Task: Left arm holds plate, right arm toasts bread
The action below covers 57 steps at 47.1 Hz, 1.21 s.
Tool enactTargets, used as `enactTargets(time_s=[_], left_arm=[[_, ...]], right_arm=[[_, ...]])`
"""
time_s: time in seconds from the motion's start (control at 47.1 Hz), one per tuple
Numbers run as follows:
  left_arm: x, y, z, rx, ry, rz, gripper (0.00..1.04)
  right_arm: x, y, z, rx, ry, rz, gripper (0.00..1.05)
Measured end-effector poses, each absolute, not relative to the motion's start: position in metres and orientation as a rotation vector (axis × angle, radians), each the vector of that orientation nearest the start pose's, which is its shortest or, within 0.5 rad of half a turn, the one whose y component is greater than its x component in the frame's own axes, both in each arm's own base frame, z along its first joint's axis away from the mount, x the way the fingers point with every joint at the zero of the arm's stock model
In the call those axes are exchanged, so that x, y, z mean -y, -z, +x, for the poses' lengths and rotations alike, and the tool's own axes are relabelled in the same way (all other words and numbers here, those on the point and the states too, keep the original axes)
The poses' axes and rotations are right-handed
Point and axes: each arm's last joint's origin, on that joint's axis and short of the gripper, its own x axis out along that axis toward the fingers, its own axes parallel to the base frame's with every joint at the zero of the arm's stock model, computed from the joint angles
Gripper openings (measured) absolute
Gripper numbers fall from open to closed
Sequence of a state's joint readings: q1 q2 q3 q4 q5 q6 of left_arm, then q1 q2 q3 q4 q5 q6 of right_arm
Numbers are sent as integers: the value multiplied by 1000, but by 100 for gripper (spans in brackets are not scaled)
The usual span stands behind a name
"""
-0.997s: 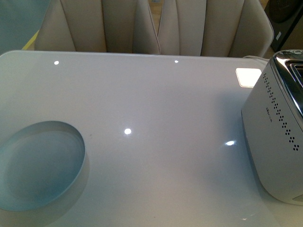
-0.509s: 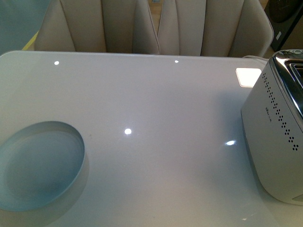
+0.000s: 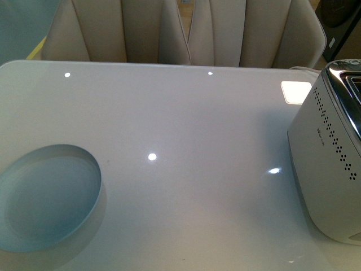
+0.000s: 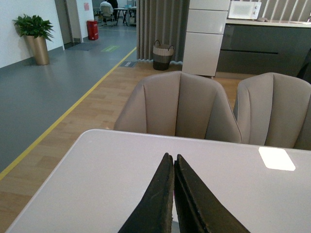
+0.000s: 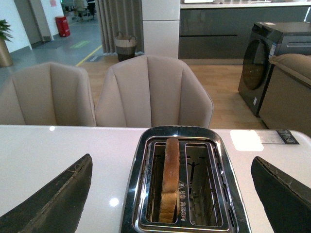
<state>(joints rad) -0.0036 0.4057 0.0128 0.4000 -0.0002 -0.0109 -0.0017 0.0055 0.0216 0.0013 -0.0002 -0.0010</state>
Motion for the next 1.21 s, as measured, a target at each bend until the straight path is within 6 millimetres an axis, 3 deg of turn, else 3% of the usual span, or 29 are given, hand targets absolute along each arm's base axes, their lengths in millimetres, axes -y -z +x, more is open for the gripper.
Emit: enactTargets(time_s=[0.637, 1.019, 1.21], left_arm=[[0, -167, 98, -2, 4, -10, 3], [0, -168, 97, 8, 4, -11, 3], [0, -168, 97, 8, 4, -11, 45]], right_arm=[[0, -171, 97, 17, 2, -1, 96], [0, -171, 97, 17, 2, -1, 96], [0, -171, 97, 17, 2, -1, 96]])
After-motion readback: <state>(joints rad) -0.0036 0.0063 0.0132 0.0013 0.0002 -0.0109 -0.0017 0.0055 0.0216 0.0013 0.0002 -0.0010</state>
